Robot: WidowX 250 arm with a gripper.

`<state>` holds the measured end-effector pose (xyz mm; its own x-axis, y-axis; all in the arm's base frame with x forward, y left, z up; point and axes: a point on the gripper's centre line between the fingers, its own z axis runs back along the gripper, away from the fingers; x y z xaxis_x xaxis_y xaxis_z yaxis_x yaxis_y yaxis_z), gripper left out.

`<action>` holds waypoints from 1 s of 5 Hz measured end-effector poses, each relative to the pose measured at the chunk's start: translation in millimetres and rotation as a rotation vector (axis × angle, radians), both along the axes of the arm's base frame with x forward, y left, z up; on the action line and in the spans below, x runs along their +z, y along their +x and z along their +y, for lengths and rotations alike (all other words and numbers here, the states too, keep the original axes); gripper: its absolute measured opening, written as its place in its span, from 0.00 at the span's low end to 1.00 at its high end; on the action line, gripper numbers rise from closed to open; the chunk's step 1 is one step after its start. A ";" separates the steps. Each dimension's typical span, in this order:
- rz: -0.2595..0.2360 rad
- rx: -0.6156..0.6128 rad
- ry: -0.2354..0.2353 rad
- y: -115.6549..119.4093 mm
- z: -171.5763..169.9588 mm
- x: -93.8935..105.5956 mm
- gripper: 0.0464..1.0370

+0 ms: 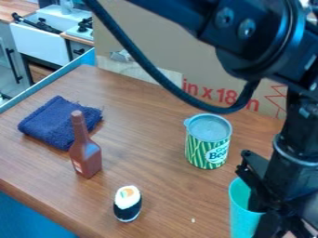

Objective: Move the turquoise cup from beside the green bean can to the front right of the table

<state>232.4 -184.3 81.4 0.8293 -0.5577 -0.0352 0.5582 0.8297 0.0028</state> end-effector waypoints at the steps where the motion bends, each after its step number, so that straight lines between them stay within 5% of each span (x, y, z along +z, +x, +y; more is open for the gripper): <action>1: -0.002 -0.004 -0.010 2.9 7.0 -18.5 0.06; 4: -0.024 0.007 -0.017 7.1 11.4 -35.1 0.10; 5: -0.018 0.042 -0.025 0.8 20.4 -32.1 0.32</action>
